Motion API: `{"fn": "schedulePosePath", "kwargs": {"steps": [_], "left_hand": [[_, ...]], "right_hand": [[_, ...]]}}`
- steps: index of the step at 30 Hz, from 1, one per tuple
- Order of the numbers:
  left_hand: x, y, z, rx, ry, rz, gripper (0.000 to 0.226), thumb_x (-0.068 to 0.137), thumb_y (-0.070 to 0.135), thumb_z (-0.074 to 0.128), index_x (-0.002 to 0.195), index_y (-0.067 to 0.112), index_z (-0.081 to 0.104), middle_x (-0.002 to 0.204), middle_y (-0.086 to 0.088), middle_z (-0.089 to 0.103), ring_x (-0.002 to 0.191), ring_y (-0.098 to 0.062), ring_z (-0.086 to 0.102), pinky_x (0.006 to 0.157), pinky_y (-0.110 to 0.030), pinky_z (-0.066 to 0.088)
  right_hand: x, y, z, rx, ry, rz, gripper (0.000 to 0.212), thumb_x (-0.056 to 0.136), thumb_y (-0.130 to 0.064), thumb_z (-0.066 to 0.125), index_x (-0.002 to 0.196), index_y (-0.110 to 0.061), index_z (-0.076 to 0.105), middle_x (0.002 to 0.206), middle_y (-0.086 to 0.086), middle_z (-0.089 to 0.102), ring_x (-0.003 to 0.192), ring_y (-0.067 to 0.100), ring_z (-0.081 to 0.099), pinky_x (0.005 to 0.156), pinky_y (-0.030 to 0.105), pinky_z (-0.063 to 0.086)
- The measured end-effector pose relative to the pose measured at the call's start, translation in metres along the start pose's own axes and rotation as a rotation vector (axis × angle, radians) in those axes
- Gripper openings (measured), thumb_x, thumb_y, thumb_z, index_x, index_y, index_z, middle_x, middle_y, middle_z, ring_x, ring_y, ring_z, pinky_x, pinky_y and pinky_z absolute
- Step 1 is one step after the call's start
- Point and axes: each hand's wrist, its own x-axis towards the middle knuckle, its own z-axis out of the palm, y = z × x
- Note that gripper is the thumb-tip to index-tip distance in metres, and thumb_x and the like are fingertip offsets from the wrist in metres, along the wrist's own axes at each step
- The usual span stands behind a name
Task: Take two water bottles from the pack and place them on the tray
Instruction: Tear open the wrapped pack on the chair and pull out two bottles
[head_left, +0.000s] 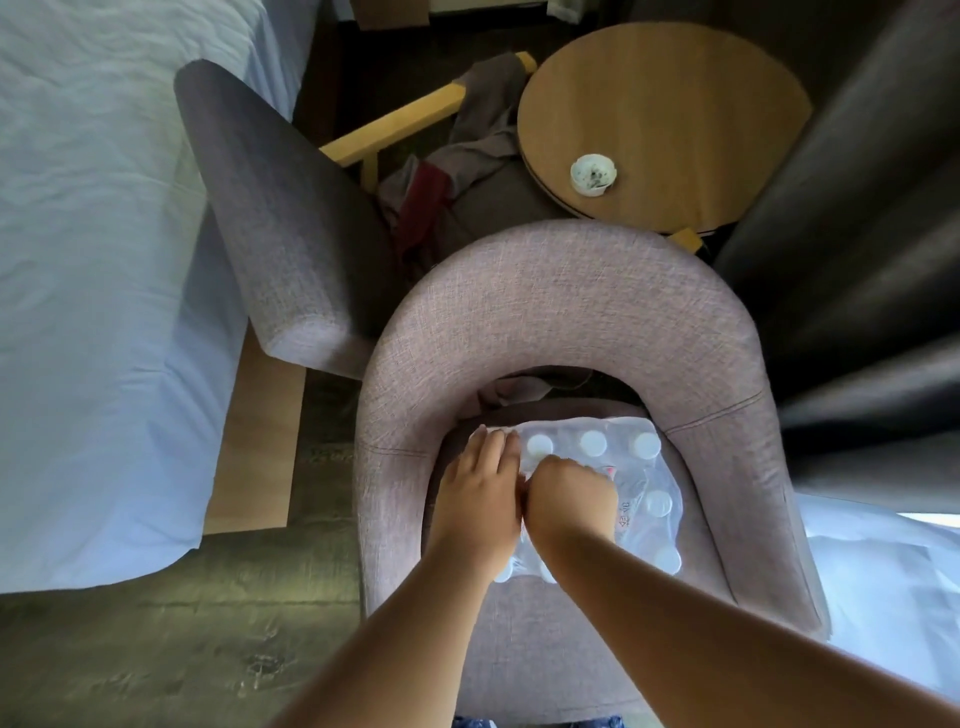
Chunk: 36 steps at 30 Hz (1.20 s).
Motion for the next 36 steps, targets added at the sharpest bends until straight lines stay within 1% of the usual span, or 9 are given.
{"fn": "schedulePosePath", "kwargs": {"steps": [3, 5, 8, 11, 16, 23, 26, 30, 36], "left_hand": [[0.002, 0.003, 0.000, -0.009, 0.018, -0.019, 0.047, 0.096, 0.025, 0.049, 0.139, 0.009, 0.059, 0.138, -0.005, 0.063, 0.137, -0.028, 0.054, 0.102, -0.039, 0.054], [0.004, 0.004, 0.000, -0.004, 0.025, -0.021, 0.044, 0.097, 0.025, 0.051, 0.138, 0.011, 0.059, 0.139, -0.005, 0.062, 0.138, -0.027, 0.053, 0.104, -0.038, 0.054], [0.008, -0.001, 0.006, -0.015, 0.031, -0.022, 0.044, 0.104, 0.033, 0.036, 0.137, 0.013, 0.058, 0.138, -0.003, 0.061, 0.136, -0.026, 0.052, 0.106, -0.040, 0.052], [0.016, -0.003, 0.014, -0.075, 0.036, -0.030, 0.054, 0.105, 0.040, 0.025, 0.138, 0.014, 0.059, 0.136, -0.002, 0.060, 0.133, -0.026, 0.052, 0.108, -0.041, 0.049], [0.022, 0.007, 0.019, -0.157, 0.166, -0.153, 0.048, 0.103, 0.035, 0.032, 0.124, 0.014, 0.070, 0.115, -0.001, 0.068, 0.112, -0.025, 0.060, 0.091, -0.043, 0.056], [0.021, 0.008, 0.024, -0.197, 0.195, -0.195, 0.051, 0.102, 0.033, 0.028, 0.123, 0.014, 0.070, 0.115, -0.002, 0.067, 0.110, -0.025, 0.060, 0.090, -0.043, 0.056], [0.020, 0.006, 0.025, -0.145, 0.153, -0.200, 0.052, 0.102, 0.035, 0.026, 0.127, 0.016, 0.068, 0.117, -0.002, 0.066, 0.112, -0.025, 0.059, 0.091, -0.043, 0.056], [0.021, 0.006, 0.027, -0.112, 0.135, -0.216, 0.048, 0.102, 0.034, 0.028, 0.125, 0.018, 0.067, 0.119, -0.002, 0.064, 0.114, -0.025, 0.057, 0.095, -0.043, 0.055], [0.020, 0.008, 0.030, -0.096, 0.171, -0.199, 0.048, 0.102, 0.034, 0.031, 0.123, 0.016, 0.069, 0.118, -0.005, 0.064, 0.111, -0.027, 0.058, 0.094, -0.043, 0.054]], "right_hand": [[-0.006, 0.014, 0.019, -0.039, 0.170, -0.118, 0.038, 0.099, -0.040, 0.053, 0.108, -0.008, 0.070, 0.104, 0.011, 0.076, 0.097, 0.031, 0.071, 0.082, 0.042, 0.054], [-0.011, 0.021, 0.028, -0.053, 0.239, -0.187, 0.043, 0.095, -0.042, 0.052, 0.107, -0.006, 0.072, 0.101, 0.013, 0.075, 0.095, 0.034, 0.070, 0.082, 0.047, 0.057], [-0.009, 0.034, 0.036, -0.104, 0.321, -0.389, 0.050, 0.093, -0.040, 0.042, 0.111, -0.006, 0.073, 0.101, 0.012, 0.075, 0.096, 0.034, 0.070, 0.090, 0.048, 0.056], [0.005, 0.045, 0.042, -0.167, 0.368, -0.618, 0.043, 0.089, -0.035, 0.046, 0.108, -0.008, 0.073, 0.087, 0.006, 0.073, 0.078, 0.029, 0.067, 0.072, 0.041, 0.056], [0.024, 0.050, 0.048, -0.146, 0.434, -0.792, 0.036, 0.089, -0.029, 0.057, 0.109, -0.004, 0.074, 0.084, 0.008, 0.071, 0.066, 0.030, 0.064, 0.056, 0.040, 0.055], [0.024, 0.055, 0.051, -0.109, 0.569, -0.777, 0.028, 0.088, -0.031, 0.063, 0.090, -0.004, 0.070, 0.071, 0.009, 0.065, 0.055, 0.029, 0.059, 0.065, 0.042, 0.051], [0.014, 0.057, 0.036, 0.008, 0.548, -0.750, 0.024, 0.086, -0.028, 0.061, 0.077, -0.006, 0.064, 0.059, 0.008, 0.061, 0.045, 0.029, 0.056, 0.057, 0.037, 0.049], [-0.006, 0.075, 0.015, 0.127, 0.531, -0.761, 0.029, 0.089, -0.024, 0.056, 0.064, -0.011, 0.058, 0.044, 0.003, 0.053, 0.034, 0.029, 0.042, 0.050, 0.026, 0.030], [-0.033, 0.160, 0.037, -0.153, 0.405, -0.912, 0.041, 0.090, -0.030, 0.065, 0.053, -0.019, 0.052, 0.044, 0.001, 0.049, 0.043, 0.029, 0.048, 0.051, 0.034, 0.040]]}}
